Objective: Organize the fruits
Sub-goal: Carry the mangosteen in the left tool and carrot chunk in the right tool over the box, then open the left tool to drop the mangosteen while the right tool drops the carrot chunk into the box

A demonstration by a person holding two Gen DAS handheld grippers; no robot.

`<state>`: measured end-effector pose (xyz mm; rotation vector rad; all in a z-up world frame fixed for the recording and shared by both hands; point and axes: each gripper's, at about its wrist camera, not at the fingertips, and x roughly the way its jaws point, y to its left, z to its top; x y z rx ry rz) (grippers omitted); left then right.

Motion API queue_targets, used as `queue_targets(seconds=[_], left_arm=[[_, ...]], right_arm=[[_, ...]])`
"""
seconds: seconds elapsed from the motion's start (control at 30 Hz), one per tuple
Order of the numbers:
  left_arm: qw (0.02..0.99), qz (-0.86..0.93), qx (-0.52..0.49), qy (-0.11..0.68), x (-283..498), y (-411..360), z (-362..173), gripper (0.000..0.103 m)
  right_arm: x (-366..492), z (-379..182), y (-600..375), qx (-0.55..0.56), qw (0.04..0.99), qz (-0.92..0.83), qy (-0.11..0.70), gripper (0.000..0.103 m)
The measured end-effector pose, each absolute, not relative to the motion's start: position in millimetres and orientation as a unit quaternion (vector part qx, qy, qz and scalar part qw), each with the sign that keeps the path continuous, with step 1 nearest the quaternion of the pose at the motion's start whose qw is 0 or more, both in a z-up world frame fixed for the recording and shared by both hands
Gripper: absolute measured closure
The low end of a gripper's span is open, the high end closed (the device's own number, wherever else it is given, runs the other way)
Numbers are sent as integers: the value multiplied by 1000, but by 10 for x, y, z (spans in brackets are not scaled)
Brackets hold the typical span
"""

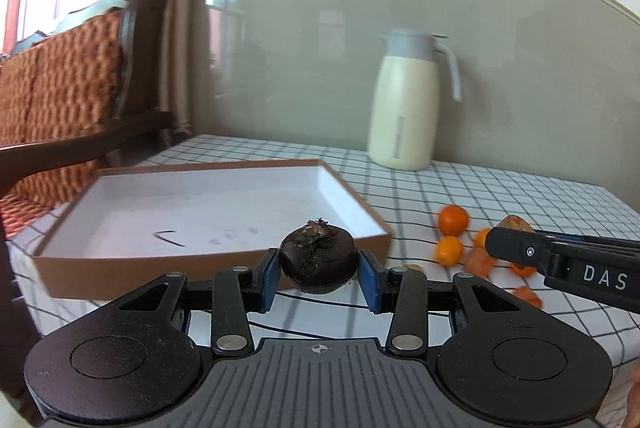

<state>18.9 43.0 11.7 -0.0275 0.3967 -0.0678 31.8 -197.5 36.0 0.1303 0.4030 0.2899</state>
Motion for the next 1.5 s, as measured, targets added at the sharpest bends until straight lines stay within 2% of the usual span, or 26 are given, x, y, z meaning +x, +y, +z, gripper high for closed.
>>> queue_targets(seconds=[0.97,1.33,1.43,1.5], left_arm=[[974,128,-57,180,517,1603,205,61],[959,171,-76,214,716,1795,40,61],[956,178,-78,222,771,1806,8,61],[953,182,-81,227,791,1807,-14,61]], right_arm=[[1022,506,-1129,38,958,224,173,78],[1382,216,-1113,27,960,166,223,77],[1442,158,-1078,22,959,159,233,76],[1449,139,-1062,16,961,151,231,68]])
